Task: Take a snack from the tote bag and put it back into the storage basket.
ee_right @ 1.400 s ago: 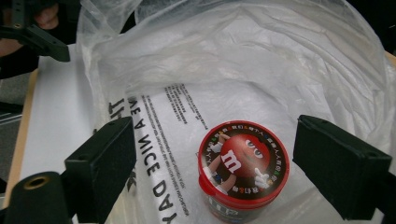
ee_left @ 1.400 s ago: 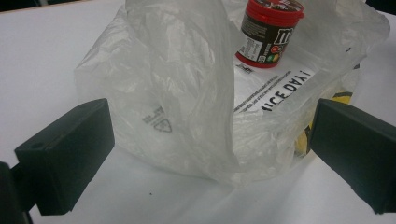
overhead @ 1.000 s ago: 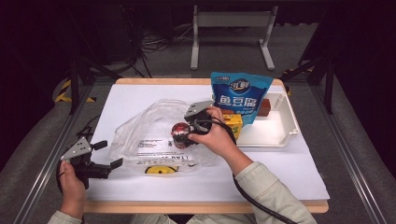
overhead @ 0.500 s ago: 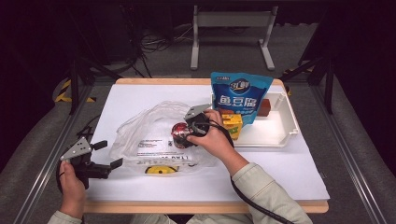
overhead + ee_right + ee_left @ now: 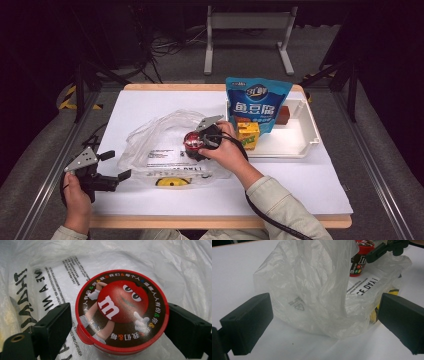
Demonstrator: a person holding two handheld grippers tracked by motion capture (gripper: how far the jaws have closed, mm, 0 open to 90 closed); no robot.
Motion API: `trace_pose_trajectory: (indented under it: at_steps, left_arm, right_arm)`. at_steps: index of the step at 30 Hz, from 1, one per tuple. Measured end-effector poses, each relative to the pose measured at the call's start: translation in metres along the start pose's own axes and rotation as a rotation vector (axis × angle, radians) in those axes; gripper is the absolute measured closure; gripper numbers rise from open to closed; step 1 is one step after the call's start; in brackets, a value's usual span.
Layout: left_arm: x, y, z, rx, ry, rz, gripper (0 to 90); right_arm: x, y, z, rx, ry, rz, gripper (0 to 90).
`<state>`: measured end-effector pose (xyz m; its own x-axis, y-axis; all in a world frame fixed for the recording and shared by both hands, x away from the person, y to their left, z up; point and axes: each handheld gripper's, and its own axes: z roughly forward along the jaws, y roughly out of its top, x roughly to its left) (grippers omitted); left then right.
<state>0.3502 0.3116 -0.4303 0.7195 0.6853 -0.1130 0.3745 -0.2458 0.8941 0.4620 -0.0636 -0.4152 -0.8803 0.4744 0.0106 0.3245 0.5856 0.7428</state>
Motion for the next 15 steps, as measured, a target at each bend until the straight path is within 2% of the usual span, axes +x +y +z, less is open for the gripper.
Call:
trace_pose_trajectory:
  at_steps: [15]
  left_arm:
    - [0.0001, -0.0003, 0.0004, 0.003, -0.002, 0.0, 0.6]
  right_arm:
    - [0.0003, -0.0033, 0.0104, 0.042, -0.015, -0.014, 12.9]
